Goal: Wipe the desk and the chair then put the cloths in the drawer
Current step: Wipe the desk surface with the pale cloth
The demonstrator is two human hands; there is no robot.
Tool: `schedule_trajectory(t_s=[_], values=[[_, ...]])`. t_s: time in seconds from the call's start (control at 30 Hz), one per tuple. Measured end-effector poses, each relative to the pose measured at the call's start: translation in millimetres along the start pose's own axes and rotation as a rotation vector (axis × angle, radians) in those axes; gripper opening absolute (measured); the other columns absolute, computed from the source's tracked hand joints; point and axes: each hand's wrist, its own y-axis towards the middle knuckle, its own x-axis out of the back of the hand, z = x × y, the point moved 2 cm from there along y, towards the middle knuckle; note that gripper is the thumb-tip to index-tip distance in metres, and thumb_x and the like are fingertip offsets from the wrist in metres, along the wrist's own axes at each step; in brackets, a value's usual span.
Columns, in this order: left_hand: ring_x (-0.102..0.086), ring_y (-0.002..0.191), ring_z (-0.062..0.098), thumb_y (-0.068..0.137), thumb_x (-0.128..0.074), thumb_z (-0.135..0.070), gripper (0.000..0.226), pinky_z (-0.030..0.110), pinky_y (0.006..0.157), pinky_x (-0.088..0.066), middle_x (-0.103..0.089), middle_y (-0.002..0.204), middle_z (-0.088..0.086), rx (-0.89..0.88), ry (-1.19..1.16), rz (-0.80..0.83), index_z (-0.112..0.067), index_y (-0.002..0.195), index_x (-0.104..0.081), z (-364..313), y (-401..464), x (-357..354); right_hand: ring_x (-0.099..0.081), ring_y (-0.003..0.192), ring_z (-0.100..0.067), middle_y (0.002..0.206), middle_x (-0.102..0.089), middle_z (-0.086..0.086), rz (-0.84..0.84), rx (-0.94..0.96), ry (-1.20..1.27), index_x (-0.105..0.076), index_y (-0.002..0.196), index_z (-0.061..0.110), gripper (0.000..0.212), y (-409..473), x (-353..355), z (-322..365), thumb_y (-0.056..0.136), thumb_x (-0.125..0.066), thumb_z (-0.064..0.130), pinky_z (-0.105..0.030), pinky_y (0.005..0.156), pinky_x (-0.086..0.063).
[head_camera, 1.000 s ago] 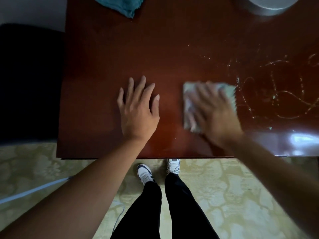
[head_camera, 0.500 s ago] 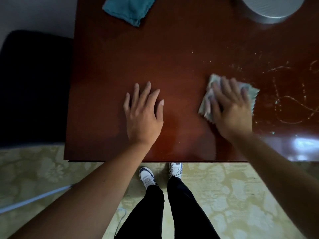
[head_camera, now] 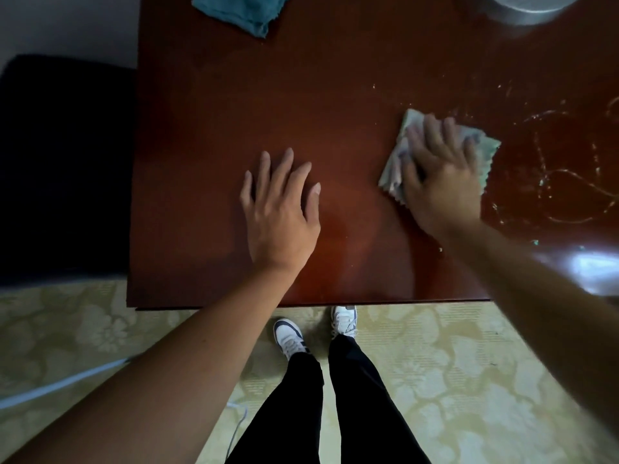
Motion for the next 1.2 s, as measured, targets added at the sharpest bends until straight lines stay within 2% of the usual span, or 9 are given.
schedule_trajectory(t_s=[0.17, 0.23, 0.4, 0.6, 0.67, 0.87, 1.07, 1.13, 1.2], values=[[-0.039, 0.143, 0.032, 0.100, -0.052, -0.034, 0.033, 0.051, 0.117, -0.026, -0.054, 0.146, 0.005, 0.009, -0.013, -0.020, -0.019, 0.127, -0.064, -0.4, 0.7, -0.1, -0.031, 0.145, -0.030, 0.153, -0.041, -0.008, 0.076, 0.318, 0.113, -0.056, 0.139, 0.018, 0.042, -117.8, 0.3, 60.3, 0.100, -0.050, 0.034, -0.056, 0.115, -0.026], [-0.040, 0.143, 0.032, 0.100, -0.052, -0.034, 0.033, 0.051, 0.117, -0.027, -0.055, 0.145, 0.005, 0.004, -0.018, -0.025, -0.019, 0.126, -0.065, -0.8, 0.4, 0.1, -0.034, 0.144, -0.029, 0.152, -0.042, -0.008, 0.097, 0.415, 0.114, -0.056, 0.138, 0.020, 0.043, -106.0, 4.7, 49.4, 0.099, -0.050, 0.035, -0.055, 0.116, -0.026], [-0.040, 0.142, 0.031, 0.099, -0.053, -0.034, 0.033, 0.050, 0.118, -0.026, -0.056, 0.144, 0.004, 0.006, -0.028, -0.027, -0.020, 0.126, -0.065, 0.7, 0.8, -0.5, -0.035, 0.142, -0.036, 0.150, -0.045, -0.012, 0.040, 0.273, -0.017, -0.054, 0.140, 0.020, 0.044, -6.3, -1.3, 24.8, 0.102, -0.041, 0.039, -0.056, 0.114, -0.026], [-0.039, 0.143, 0.030, 0.099, -0.052, -0.035, 0.034, 0.049, 0.118, -0.024, -0.055, 0.145, 0.003, 0.022, -0.050, -0.016, -0.021, 0.127, -0.066, 1.4, 1.6, -0.9, -0.030, 0.146, -0.031, 0.153, -0.040, -0.009, 0.131, 0.493, 0.151, -0.055, 0.139, 0.019, 0.042, -127.5, -2.2, 72.5, 0.101, -0.050, 0.035, -0.054, 0.118, -0.022], [-0.039, 0.143, 0.030, 0.099, -0.052, -0.035, 0.034, 0.049, 0.118, -0.024, -0.055, 0.145, 0.003, 0.017, -0.049, -0.013, -0.020, 0.127, -0.065, 0.7, 1.2, 0.2, -0.033, 0.144, -0.033, 0.152, -0.042, -0.010, 0.141, 0.591, 0.118, -0.055, 0.139, 0.020, 0.041, -116.6, -0.5, 61.6, 0.102, -0.047, 0.036, -0.055, 0.116, -0.026], [-0.041, 0.142, 0.031, 0.098, -0.054, -0.034, 0.033, 0.050, 0.117, -0.027, -0.056, 0.144, 0.004, 0.009, -0.035, -0.019, -0.020, 0.126, -0.066, 0.4, 0.6, 0.3, -0.038, 0.139, -0.038, 0.148, -0.047, -0.014, 0.018, 0.271, 0.004, -0.056, 0.137, 0.018, 0.043, -3.4, -11.2, 43.1, 0.101, -0.043, 0.037, -0.058, 0.112, -0.028], [-0.041, 0.142, 0.031, 0.098, -0.055, -0.032, 0.031, 0.051, 0.117, -0.027, -0.057, 0.143, 0.004, 0.009, -0.044, -0.034, -0.020, 0.124, -0.067, 0.2, 2.1, 0.8, -0.033, 0.144, -0.030, 0.151, -0.043, -0.008, 0.126, 0.502, 0.159, -0.058, 0.137, 0.020, 0.041, -118.8, -1.6, 73.4, 0.101, -0.050, 0.036, -0.055, 0.116, -0.026], [-0.042, 0.141, 0.031, 0.098, -0.056, -0.032, 0.031, 0.051, 0.117, -0.028, -0.057, 0.143, 0.004, 0.014, -0.042, -0.040, -0.020, 0.123, -0.067, 0.1, 2.1, 1.1, -0.037, 0.141, -0.033, 0.149, -0.046, -0.010, 0.138, 0.589, 0.104, -0.056, 0.138, 0.019, 0.042, -94.8, -2.3, 56.9, 0.101, -0.048, 0.036, -0.055, 0.115, -0.027], [-0.042, 0.141, 0.031, 0.097, -0.056, -0.031, 0.031, 0.051, 0.116, -0.028, -0.057, 0.143, 0.004, 0.014, -0.034, -0.039, -0.020, 0.123, -0.067, -0.8, 1.7, 1.6, -0.041, 0.138, -0.038, 0.147, -0.048, -0.014, 0.075, 0.483, 0.038, -0.054, 0.139, 0.016, 0.044, -39.9, -7.6, 35.4, 0.101, -0.045, 0.035, -0.058, 0.113, -0.029]])
